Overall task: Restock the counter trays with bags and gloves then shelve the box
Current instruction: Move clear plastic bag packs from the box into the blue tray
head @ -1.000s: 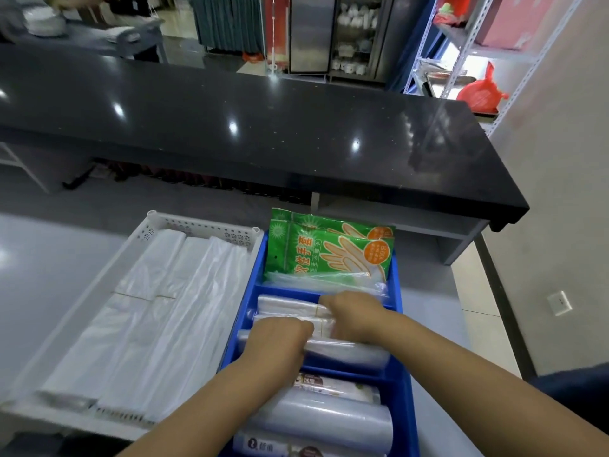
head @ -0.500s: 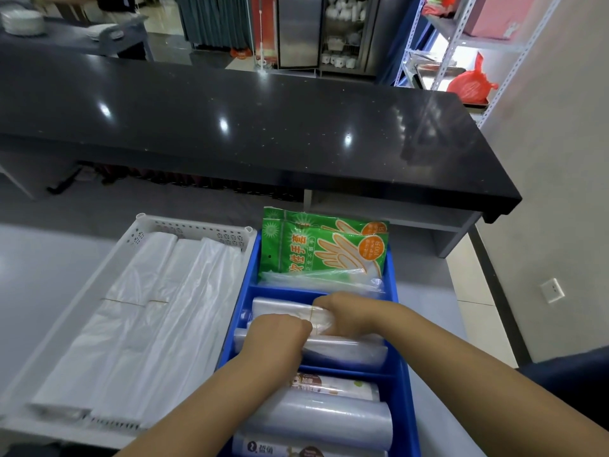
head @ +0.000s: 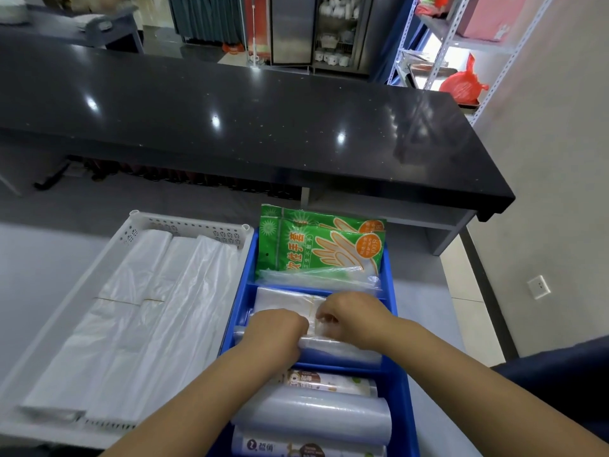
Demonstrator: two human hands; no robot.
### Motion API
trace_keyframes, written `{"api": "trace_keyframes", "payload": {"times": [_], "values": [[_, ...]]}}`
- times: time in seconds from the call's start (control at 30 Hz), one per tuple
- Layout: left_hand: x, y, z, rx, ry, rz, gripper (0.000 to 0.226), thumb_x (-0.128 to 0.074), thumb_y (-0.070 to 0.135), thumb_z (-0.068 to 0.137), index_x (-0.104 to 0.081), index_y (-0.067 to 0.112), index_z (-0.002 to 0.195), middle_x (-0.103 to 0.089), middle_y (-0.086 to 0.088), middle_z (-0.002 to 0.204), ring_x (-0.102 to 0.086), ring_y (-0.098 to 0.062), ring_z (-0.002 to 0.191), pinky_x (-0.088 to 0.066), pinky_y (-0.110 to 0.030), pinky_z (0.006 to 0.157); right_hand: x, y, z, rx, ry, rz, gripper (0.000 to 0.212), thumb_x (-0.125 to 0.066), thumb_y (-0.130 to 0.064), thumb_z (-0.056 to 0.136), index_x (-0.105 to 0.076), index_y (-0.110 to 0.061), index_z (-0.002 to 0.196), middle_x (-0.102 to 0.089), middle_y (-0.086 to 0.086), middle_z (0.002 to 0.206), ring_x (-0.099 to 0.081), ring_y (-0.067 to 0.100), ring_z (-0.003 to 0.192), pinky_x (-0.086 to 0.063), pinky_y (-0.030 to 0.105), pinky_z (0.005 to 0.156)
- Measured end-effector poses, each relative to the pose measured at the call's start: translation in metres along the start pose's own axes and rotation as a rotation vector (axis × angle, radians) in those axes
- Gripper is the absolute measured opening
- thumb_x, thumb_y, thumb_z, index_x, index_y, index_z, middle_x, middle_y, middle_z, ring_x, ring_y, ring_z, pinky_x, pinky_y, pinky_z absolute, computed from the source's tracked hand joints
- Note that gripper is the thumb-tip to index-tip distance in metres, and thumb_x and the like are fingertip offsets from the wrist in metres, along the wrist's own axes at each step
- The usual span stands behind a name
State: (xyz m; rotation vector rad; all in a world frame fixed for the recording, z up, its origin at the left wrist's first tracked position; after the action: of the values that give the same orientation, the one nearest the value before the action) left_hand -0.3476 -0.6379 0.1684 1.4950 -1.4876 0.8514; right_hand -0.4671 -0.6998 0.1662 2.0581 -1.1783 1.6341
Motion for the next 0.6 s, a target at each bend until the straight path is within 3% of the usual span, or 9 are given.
{"api": "trace_keyframes", "payload": {"times": [0.13,0.23,0.47,0.53,0.6], "values": [[0.001,0.000,0.002,0.013,-0.051,-0.011,0.017,-0.060,0.021,0.084,-0.062,0.021,0.100,-0.065,-0.003,0.096,-0.059,-0.023,0.089,-0.041,-0.032,0.071,-0.003,-0.002,0.006,0.000,-0.030,-0.072,0.012,-0.060,-0.031,0.083,-0.061,-0.021,0.091,-0.064,0.001,0.097,-0.050,0.019,0.078,-0.048,0.035,0.071],[0.000,0.000,0.003,0.021,-0.069,-0.019,0.018,-0.060,0.021,0.084,-0.062,0.020,0.102,-0.065,-0.004,0.099,-0.059,-0.022,0.091,-0.041,-0.031,0.073,-0.006,-0.006,0.004,0.002,-0.055,-0.060,0.008,-0.061,-0.028,0.083,-0.056,-0.022,0.081,-0.062,0.002,0.093,-0.054,0.021,0.080,-0.050,0.036,0.070],[-0.001,0.000,0.002,-0.005,-0.019,-0.026,0.018,-0.058,0.018,0.085,-0.062,0.018,0.103,-0.065,-0.005,0.102,-0.059,-0.026,0.096,-0.043,-0.033,0.078,-0.006,0.008,0.008,-0.190,0.033,0.145,0.033,-0.066,-0.032,0.081,-0.042,-0.028,0.059,-0.051,-0.005,0.072,-0.050,0.019,0.071,-0.034,0.026,0.053],[-0.001,0.000,0.004,-0.006,-0.029,-0.028,0.019,-0.059,0.020,0.085,-0.062,0.018,0.104,-0.065,-0.005,0.103,-0.059,-0.026,0.097,-0.045,-0.035,0.082,-0.008,0.008,0.007,-0.231,0.077,0.195,0.029,-0.067,-0.032,0.080,-0.046,-0.028,0.061,-0.052,-0.005,0.073,-0.050,0.018,0.071,-0.034,0.026,0.053],[-0.003,-0.001,0.006,-0.012,-0.018,-0.045,0.018,-0.058,0.021,0.085,-0.062,0.018,0.102,-0.065,-0.006,0.104,-0.059,-0.026,0.098,-0.045,-0.035,0.082,-0.006,0.007,0.005,-0.247,0.109,0.221,0.012,-0.068,-0.033,0.081,-0.060,-0.024,0.077,-0.058,-0.003,0.080,-0.053,0.018,0.075,-0.038,0.027,0.058]]}}
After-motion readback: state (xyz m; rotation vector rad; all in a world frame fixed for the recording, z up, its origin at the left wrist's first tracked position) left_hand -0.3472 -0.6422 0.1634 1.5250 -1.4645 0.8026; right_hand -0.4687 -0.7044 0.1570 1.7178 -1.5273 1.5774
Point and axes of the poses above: each hand's wrist, its own z-axis towards the middle knuckle, its own x-axis out of the back of the hand, y = z × x, the point moved 3 cm from there along z, towards the middle knuckle
